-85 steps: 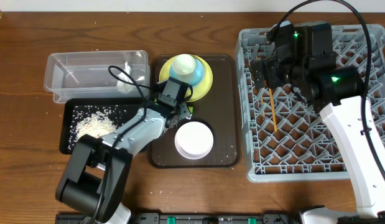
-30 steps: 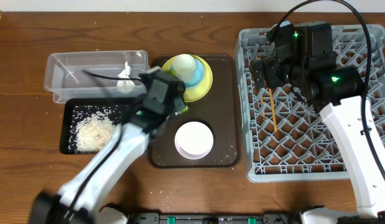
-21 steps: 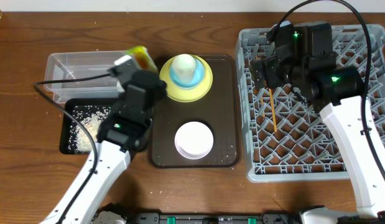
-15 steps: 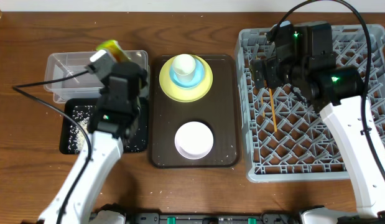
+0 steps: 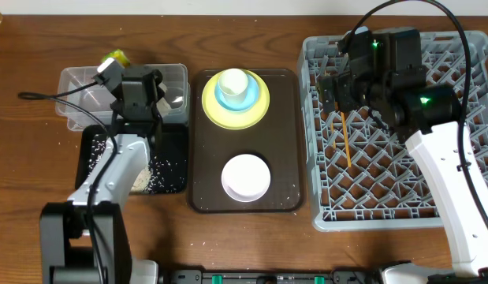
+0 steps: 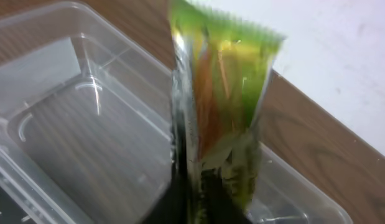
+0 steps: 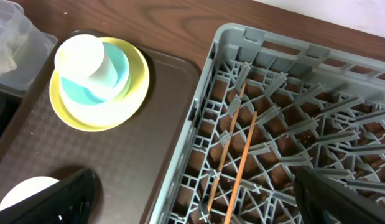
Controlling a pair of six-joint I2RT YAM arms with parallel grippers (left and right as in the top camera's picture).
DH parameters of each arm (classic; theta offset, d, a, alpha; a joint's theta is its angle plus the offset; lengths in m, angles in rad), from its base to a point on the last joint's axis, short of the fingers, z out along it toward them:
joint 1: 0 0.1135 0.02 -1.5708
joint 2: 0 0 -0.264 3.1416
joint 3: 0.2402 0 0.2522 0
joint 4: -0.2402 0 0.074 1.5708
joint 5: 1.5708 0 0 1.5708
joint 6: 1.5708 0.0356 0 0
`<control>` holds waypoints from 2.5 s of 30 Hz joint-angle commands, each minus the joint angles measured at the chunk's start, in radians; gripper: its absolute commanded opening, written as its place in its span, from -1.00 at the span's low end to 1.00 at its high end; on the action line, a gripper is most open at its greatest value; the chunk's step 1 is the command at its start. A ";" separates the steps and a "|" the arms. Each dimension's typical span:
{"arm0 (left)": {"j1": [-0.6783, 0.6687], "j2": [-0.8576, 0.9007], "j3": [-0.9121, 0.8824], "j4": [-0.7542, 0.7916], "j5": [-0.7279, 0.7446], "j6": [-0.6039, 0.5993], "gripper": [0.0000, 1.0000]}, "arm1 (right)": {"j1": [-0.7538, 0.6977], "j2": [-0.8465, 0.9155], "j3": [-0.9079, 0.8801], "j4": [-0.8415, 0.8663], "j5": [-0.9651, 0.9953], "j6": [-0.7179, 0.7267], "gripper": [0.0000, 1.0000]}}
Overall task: Sort waste into correct bins and load items into the dishwasher rack
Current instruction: 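Carry the wrapper into the clear container and open the left gripper, then reach the left gripper to the white paper cup atop the stacked dishes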
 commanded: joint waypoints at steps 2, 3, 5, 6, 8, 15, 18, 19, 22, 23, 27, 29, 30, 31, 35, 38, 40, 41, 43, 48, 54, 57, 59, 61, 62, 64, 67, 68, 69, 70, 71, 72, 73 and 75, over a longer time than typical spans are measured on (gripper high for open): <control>0.025 0.014 0.007 0.008 0.004 0.025 -0.36 | -0.003 0.005 0.008 0.001 0.003 0.012 0.98; 0.029 0.014 0.007 0.013 0.004 0.025 -0.28 | -0.003 0.005 0.008 0.001 0.003 0.012 0.99; 0.036 0.014 0.007 0.030 0.005 0.045 -0.16 | -0.003 0.005 0.008 0.002 0.003 0.012 0.99; 0.037 0.010 0.007 0.039 0.005 0.063 -0.13 | -0.003 0.005 0.008 0.001 0.003 0.012 0.98; 0.036 -0.010 0.008 0.045 0.005 0.089 -0.10 | -0.003 0.005 0.008 0.002 0.003 0.012 0.98; 0.000 -0.182 0.015 -0.031 0.380 0.087 -0.29 | -0.003 0.005 0.008 0.001 0.003 0.012 0.98; -0.032 -0.234 0.076 -0.160 0.459 0.069 -0.33 | -0.003 0.005 0.008 0.000 0.003 0.012 0.99; -0.042 -0.239 0.114 -0.221 0.459 0.070 -0.33 | -0.003 0.005 0.008 0.000 0.003 0.012 0.98; -0.069 -0.220 0.308 -0.467 0.464 0.108 -0.35 | -0.003 0.005 0.008 0.000 0.003 0.012 0.99; -0.077 -0.204 0.377 -0.543 0.472 0.124 -0.35 | -0.003 0.005 0.008 0.000 0.003 0.012 0.99; -0.114 -0.080 0.724 -0.905 0.488 0.180 -0.35 | -0.003 0.005 0.008 -0.003 0.003 0.012 0.98; -0.132 -0.005 0.860 -1.042 0.489 0.197 -0.35 | -0.003 0.005 0.008 -0.003 0.003 0.012 0.98; -0.143 0.034 0.915 -1.094 0.488 0.206 -0.35 | -0.003 0.005 0.008 -0.003 0.003 0.012 0.99; -0.153 0.071 0.953 -1.128 0.489 0.215 -0.35 | -0.003 0.005 0.008 -0.003 0.003 0.012 0.99; -0.184 0.189 0.984 -1.149 0.492 0.226 -0.35 | -0.003 0.005 0.008 -0.003 0.003 0.012 0.98; -0.201 0.280 0.984 -1.148 0.496 0.226 -0.23 | -0.003 0.005 0.008 -0.003 0.003 0.012 0.99; -0.208 0.327 0.983 -1.141 0.496 0.226 -0.19 | -0.003 0.005 0.008 -0.003 0.003 0.012 0.99; -0.211 0.355 0.983 -1.134 0.496 0.225 -0.19 | -0.003 0.005 0.008 -0.003 0.003 0.012 0.98; -0.216 0.394 0.983 -1.125 0.496 0.222 -0.19 | -0.003 0.005 0.008 -0.003 0.003 0.012 0.98; -0.229 0.457 0.982 -1.112 0.496 0.221 -0.19 | -0.003 0.005 0.008 -0.003 0.003 0.012 0.98; -0.249 0.505 0.982 -1.070 0.495 0.222 -0.20 | -0.003 0.005 0.008 -0.003 0.003 0.012 0.99; -0.259 0.515 0.973 -1.052 0.495 0.221 -0.21 | -0.003 0.005 0.008 -0.003 0.003 0.012 0.98; -0.263 0.517 0.958 -1.038 0.491 0.222 -0.21 | -0.003 0.005 0.008 -0.003 0.003 0.012 0.98; -0.264 0.517 0.939 -1.018 0.486 0.221 -0.21 | -0.003 0.005 0.008 -0.003 0.003 0.012 0.98; -0.264 0.517 0.933 -1.011 0.480 0.221 -0.21 | -0.003 0.005 0.008 -0.003 0.003 0.012 0.98; -0.264 0.517 0.922 -0.998 0.453 0.221 -0.22 | -0.003 0.005 0.008 -0.003 0.003 0.012 0.99; -0.264 0.517 0.918 -0.991 0.413 0.222 -0.21 | -0.003 0.005 0.008 -0.003 0.003 0.012 0.99; -0.264 0.517 0.918 -0.990 0.410 0.222 -0.21 | -0.003 0.005 0.008 -0.003 0.003 0.012 0.99; -0.264 0.517 0.918 -0.987 0.409 0.222 -0.22 | -0.003 0.005 0.008 -0.003 0.003 0.012 0.99; -0.264 0.517 0.918 -0.986 0.409 0.222 -0.22 | -0.003 0.005 0.008 -0.003 0.003 0.012 0.98; -0.264 0.518 0.918 -0.986 0.409 0.222 -0.22 | -0.003 0.005 0.008 -0.003 0.003 0.012 0.98; -0.265 0.519 0.918 -0.986 0.409 0.221 -0.22 | -0.003 0.005 0.008 -0.003 0.003 0.012 0.98; -0.267 0.523 0.918 -0.984 0.409 0.222 -0.22 | -0.003 0.005 0.008 -0.003 0.003 0.012 0.99; -0.269 0.531 0.918 -0.979 0.409 0.222 -0.22 | -0.003 0.005 0.008 -0.003 0.003 0.012 0.98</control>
